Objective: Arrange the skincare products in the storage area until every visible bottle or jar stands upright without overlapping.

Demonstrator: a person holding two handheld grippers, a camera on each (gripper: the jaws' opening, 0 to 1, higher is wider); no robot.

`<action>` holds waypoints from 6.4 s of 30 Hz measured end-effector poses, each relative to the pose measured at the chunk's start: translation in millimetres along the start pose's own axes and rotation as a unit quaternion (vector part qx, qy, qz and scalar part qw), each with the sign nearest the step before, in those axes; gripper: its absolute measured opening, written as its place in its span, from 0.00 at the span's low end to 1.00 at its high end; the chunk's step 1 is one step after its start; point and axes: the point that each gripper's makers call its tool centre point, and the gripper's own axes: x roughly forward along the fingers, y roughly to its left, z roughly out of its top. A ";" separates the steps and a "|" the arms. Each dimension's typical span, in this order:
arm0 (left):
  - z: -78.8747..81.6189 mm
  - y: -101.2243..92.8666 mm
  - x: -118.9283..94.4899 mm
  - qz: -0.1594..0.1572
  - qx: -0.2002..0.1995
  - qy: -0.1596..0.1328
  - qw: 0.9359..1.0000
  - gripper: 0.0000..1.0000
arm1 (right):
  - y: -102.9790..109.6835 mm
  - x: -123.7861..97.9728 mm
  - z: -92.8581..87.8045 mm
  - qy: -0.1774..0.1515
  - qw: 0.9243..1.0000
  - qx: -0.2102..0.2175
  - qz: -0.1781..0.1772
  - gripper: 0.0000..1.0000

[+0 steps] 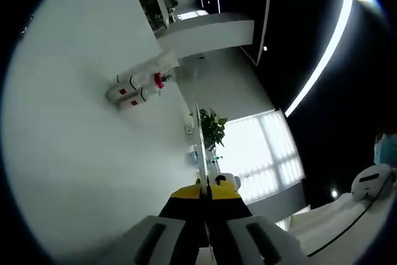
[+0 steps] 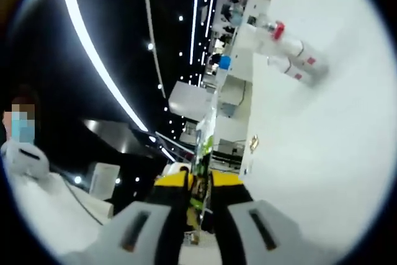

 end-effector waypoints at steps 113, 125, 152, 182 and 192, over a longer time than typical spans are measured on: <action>170.6 195.3 50.0 0.220 0.003 0.095 0.971 0.01 | -75.8 -100.8 -4.5 -0.012 0.908 -0.211 -0.363 0.01; 175.0 207.6 48.0 0.271 0.003 0.082 0.959 0.04 | -75.6 -102.3 -5.4 -0.014 0.906 -0.211 -0.367 0.01; 190.0 210.7 22.4 0.364 0.108 0.110 0.919 0.29 | -68.6 -97.2 -5.1 -0.010 0.910 -0.223 -0.350 0.01; 193.4 221.7 15.8 0.401 0.192 0.131 0.886 0.28 | -68.9 -111.4 -10.9 -0.031 0.907 -0.215 -0.359 0.01; 193.8 218.8 18.8 0.394 0.215 0.136 0.883 0.30 | -70.2 -110.7 -8.8 -0.030 0.907 -0.216 -0.361 0.01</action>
